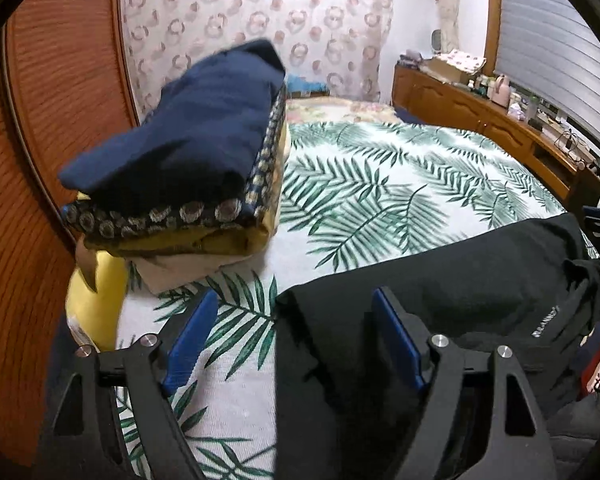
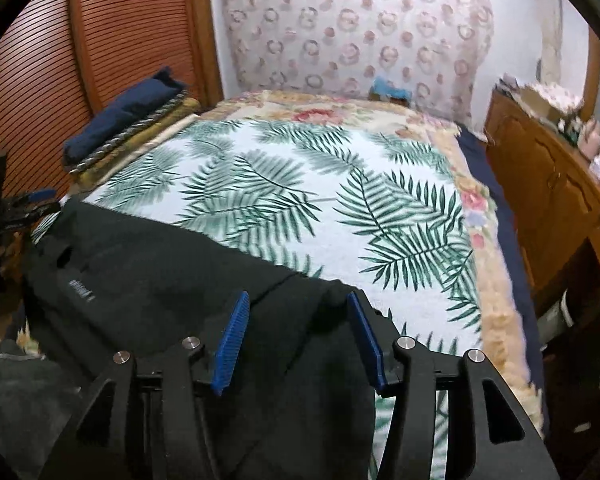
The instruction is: Fold small clothes
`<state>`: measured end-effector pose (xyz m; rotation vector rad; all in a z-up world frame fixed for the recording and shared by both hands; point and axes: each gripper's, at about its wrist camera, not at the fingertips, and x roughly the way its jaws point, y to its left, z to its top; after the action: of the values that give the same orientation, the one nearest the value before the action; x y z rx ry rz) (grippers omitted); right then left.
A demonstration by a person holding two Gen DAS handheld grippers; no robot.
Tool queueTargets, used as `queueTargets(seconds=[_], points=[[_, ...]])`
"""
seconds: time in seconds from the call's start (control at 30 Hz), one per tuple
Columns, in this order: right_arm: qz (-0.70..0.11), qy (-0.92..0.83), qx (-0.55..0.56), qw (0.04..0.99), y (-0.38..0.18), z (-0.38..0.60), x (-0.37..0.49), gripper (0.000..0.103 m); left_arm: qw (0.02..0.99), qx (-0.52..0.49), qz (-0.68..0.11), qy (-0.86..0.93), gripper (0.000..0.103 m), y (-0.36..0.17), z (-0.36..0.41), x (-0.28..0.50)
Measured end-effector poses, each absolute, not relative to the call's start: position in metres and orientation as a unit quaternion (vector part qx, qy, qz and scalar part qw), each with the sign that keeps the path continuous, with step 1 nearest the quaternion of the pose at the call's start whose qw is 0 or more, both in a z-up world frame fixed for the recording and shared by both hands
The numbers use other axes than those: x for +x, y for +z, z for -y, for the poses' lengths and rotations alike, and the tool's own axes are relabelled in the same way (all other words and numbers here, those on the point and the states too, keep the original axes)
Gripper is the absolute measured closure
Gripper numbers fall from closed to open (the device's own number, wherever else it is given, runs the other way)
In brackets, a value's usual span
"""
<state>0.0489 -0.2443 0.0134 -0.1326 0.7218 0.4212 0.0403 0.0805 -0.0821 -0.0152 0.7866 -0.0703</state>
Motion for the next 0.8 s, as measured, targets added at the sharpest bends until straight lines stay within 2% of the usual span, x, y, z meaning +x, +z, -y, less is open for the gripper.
queueTargets(seconds=[0.1,0.3,0.53,0.7,0.8], points=[[-0.363,0.199,-0.041,0.909,0.000,0.244,0.070,0.050,0.918,-0.020,-0.395,-0.042,0.023,-0.089,-0.085,0.046],[-0.380,0.201,-0.039,0.902,-0.013,0.241,0.091,0.049,0.905,-0.044,-0.418,-0.064,0.036,-0.100,-0.088,0.056],[-0.393,0.206,-0.050,0.895,-0.017,0.240,0.098,0.046,0.899,-0.049,-0.428,-0.073,0.043,-0.107,-0.086,0.059],[-0.393,0.205,-0.061,0.894,-0.018,0.237,0.096,0.046,0.897,-0.054,-0.429,-0.091,0.058,-0.106,-0.086,0.059],[-0.398,0.203,-0.069,0.892,-0.017,0.239,0.098,0.044,0.897,-0.049,-0.430,-0.092,0.058,-0.105,-0.085,0.059]])
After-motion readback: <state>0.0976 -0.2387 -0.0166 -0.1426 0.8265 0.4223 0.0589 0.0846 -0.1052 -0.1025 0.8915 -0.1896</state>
